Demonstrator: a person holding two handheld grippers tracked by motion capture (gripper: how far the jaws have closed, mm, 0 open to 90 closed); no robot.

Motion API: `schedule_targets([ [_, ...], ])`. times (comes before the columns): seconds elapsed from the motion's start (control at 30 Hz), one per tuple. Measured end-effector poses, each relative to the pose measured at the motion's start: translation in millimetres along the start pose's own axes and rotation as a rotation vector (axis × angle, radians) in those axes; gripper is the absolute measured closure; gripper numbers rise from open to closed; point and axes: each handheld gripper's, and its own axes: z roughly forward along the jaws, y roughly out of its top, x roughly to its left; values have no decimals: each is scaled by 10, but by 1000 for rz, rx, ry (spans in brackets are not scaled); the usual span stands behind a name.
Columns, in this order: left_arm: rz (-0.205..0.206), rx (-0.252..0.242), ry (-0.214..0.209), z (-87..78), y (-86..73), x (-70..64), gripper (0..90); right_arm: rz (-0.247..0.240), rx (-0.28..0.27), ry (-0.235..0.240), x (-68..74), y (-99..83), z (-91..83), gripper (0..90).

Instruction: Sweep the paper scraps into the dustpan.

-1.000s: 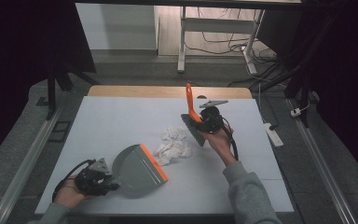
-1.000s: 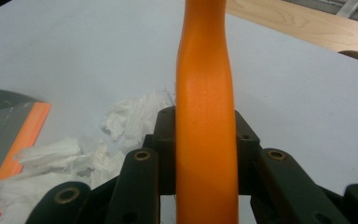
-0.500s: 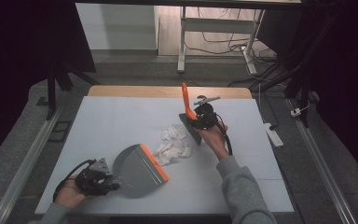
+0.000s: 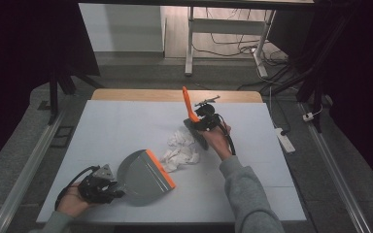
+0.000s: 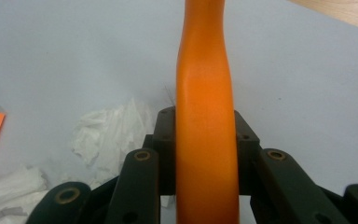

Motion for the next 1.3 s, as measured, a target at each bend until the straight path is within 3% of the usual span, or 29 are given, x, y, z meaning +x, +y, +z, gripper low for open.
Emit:
schedule_targets([
  [0.4,1,-3,-3,2,-12,7,618,-14,61,41,181,59,144,706],
  [0.7,3,-1,0,8,3,-5,619,-71,85,83,389,28,136,705],
  [1.03,2,-1,-5,11,8,4,618,-117,80,124,570,-33,118,705],
  [1.3,0,1,-4,10,13,1,618,-122,74,170,674,-66,82,705],
])
